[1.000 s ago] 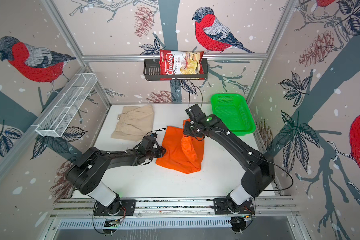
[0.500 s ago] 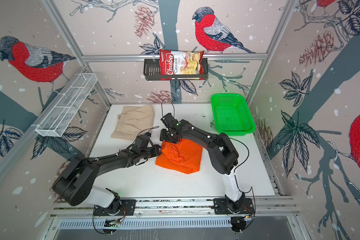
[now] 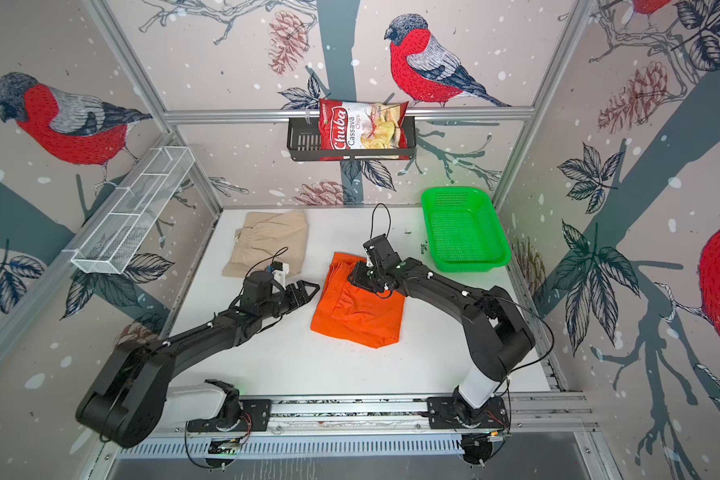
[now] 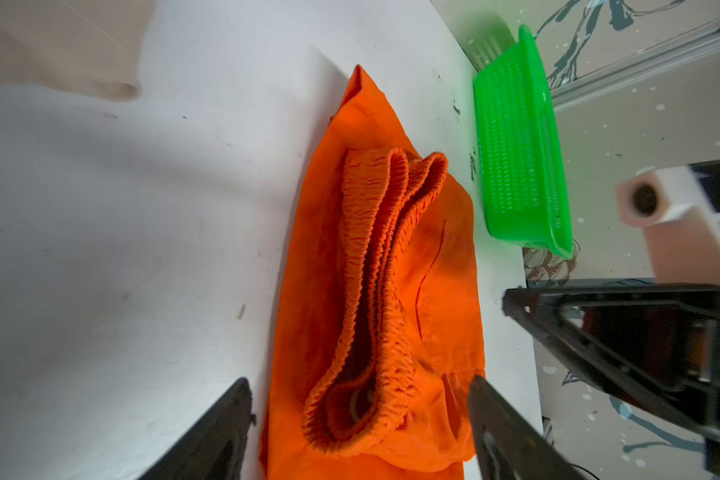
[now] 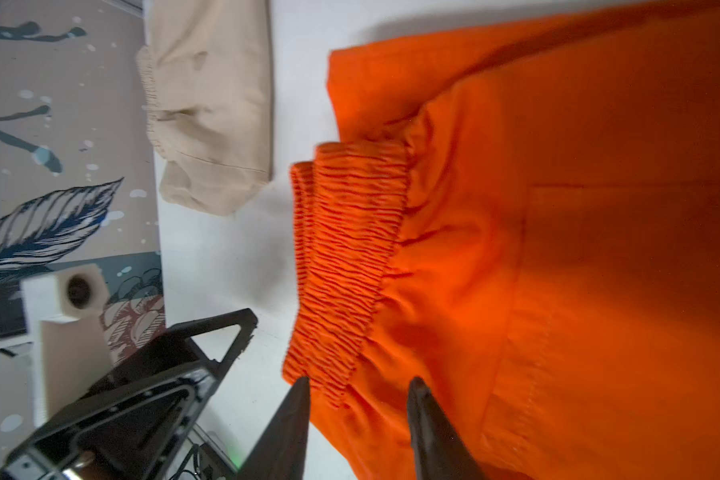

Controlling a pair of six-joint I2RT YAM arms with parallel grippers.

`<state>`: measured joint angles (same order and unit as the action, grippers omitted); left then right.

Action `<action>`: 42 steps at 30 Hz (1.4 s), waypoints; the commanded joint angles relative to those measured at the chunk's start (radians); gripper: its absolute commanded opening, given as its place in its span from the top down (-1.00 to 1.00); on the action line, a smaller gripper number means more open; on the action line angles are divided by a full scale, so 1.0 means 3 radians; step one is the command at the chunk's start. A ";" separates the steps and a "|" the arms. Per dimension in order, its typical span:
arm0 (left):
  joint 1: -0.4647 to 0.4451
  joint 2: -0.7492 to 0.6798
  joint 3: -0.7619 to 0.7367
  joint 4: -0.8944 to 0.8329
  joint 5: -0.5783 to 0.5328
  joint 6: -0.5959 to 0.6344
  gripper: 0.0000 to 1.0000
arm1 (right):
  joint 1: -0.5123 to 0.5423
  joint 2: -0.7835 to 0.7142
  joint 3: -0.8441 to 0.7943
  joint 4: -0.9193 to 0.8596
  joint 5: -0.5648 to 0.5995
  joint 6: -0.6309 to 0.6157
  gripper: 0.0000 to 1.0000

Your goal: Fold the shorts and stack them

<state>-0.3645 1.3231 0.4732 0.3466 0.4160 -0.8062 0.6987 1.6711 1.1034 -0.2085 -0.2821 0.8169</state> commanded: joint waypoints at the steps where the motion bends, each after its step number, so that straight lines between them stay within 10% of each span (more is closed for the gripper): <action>1: 0.0005 0.0254 0.0061 0.0385 0.0408 0.0024 -0.63 | 0.0020 0.0162 -0.0062 0.0540 -0.0289 0.0070 0.37; 29: -0.0264 0.1503 0.0416 0.0606 0.0533 0.0014 -0.41 | 0.0151 0.1073 -0.0270 0.0907 -0.0300 0.0074 0.75; 39: -0.0386 0.1386 0.0627 0.0329 0.0384 0.0149 0.94 | 0.0151 0.0854 -0.0336 0.0999 -0.0228 0.0058 0.67; 42: -0.0373 0.1246 0.0923 -0.0317 0.0161 0.0548 1.00 | 0.0129 0.0534 -0.0401 0.0824 -0.0053 -0.0001 0.47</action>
<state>-0.4755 1.7271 0.6968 0.4011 0.5148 -0.7666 0.7391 1.8835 0.9936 0.1196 -0.3565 0.8364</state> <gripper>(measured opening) 0.111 0.262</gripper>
